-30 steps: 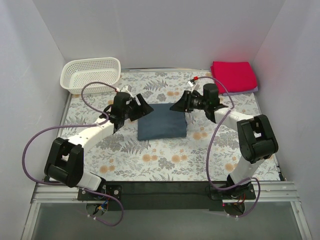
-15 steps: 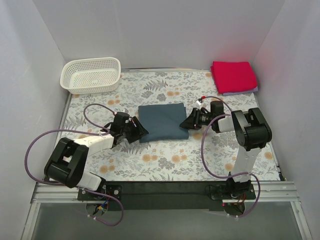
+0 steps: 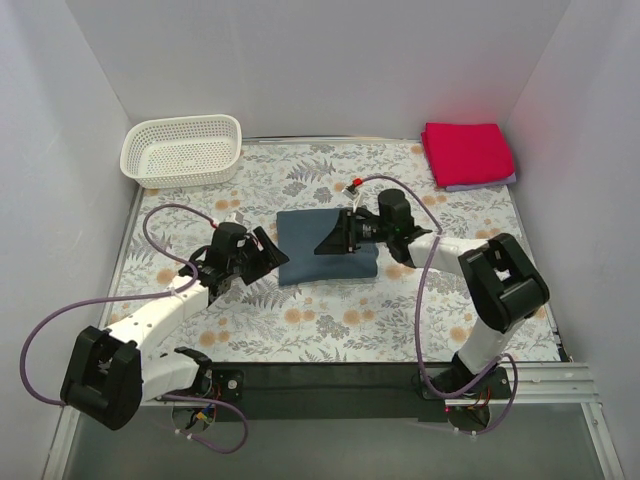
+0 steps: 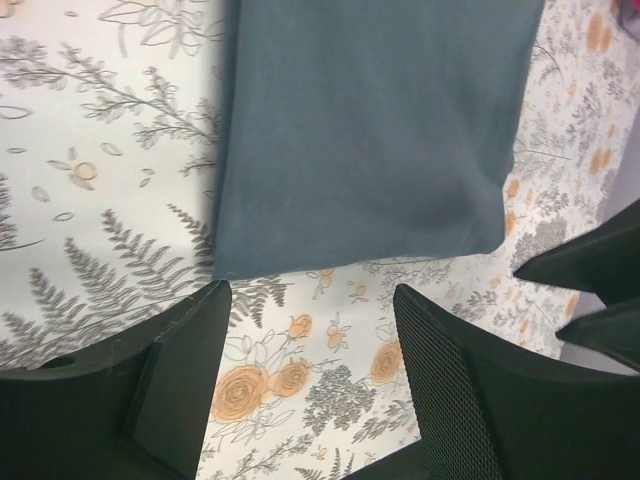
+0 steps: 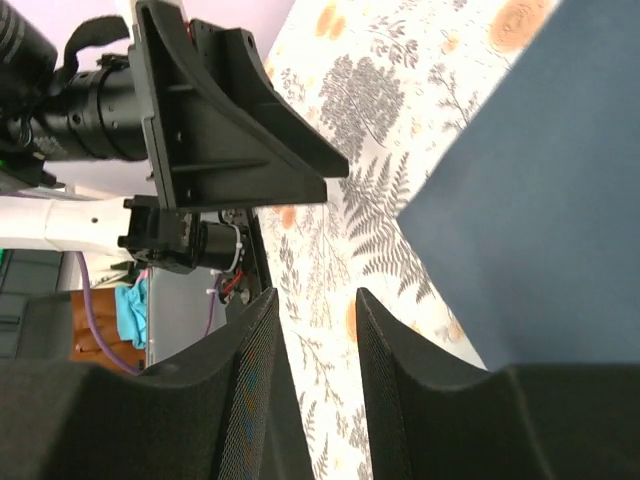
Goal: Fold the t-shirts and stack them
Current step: Fold the tshirt
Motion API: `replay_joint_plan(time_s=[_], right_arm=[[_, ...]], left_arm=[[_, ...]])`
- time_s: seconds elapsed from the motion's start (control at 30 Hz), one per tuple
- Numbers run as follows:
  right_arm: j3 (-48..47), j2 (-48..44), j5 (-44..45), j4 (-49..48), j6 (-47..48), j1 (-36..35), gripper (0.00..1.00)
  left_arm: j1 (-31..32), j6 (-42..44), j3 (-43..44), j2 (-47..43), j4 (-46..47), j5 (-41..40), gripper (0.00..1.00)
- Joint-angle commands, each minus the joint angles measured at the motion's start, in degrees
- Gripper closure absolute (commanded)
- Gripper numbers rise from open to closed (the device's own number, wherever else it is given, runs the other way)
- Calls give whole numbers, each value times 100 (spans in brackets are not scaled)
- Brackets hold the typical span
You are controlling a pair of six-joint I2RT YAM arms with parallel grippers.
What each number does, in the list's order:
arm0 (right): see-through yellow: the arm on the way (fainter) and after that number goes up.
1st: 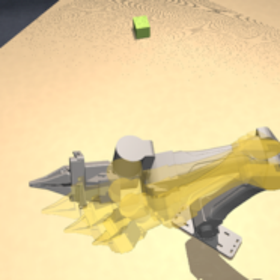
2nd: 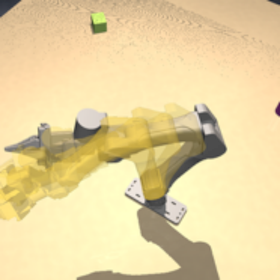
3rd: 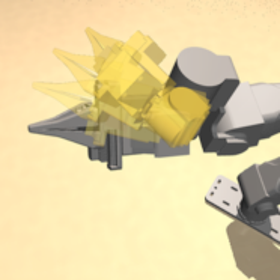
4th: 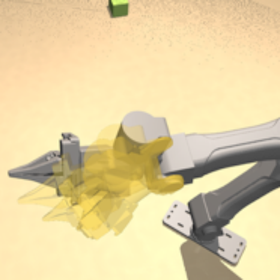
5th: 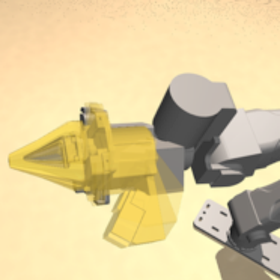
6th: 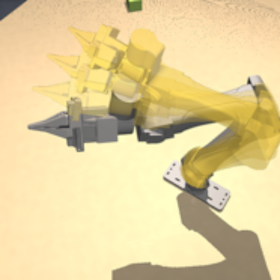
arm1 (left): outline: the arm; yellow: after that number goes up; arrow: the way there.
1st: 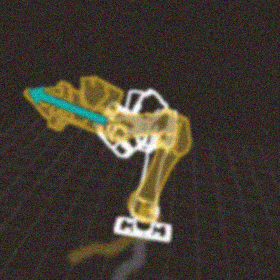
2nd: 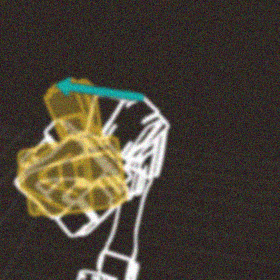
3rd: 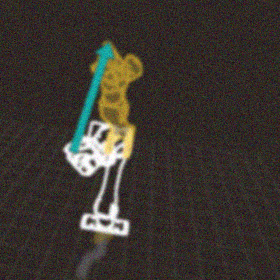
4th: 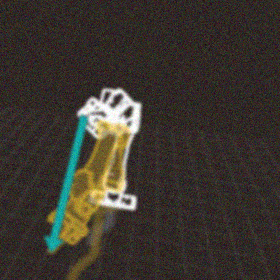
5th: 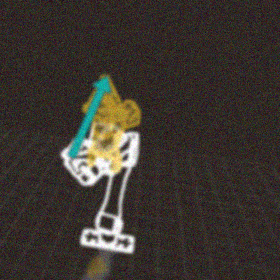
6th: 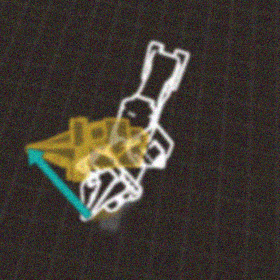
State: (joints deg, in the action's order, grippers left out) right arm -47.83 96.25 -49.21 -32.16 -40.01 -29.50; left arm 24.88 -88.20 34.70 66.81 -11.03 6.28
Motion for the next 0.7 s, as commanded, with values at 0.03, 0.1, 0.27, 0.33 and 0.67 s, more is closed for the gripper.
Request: replay_joint_plan(time_s=[0.03, 0.1, 0.27, 0.33, 0.67], right_arm=[[-480, 789, 377, -246, -305, -179, 63], [-525, 1332, 464, -361, -323, -232, 64], [-535, 2371, 359, -598, -367, -241, 65], [-508, 2539, 403, -598, -315, -241, 65], [-8, 1064, 237, -519, -271, 84, 65]], left_arm=[[16, 207, 195, -457, -786, -654, 37], [16, 295, 169, -695, -883, -917, 33], [16, 541, 134, -1178, -1156, -1287, 20], [16, 637, 116, -1406, -1208, -1497, 14], [16, 1402, 222, -2101, -1235, -2008, 10]])
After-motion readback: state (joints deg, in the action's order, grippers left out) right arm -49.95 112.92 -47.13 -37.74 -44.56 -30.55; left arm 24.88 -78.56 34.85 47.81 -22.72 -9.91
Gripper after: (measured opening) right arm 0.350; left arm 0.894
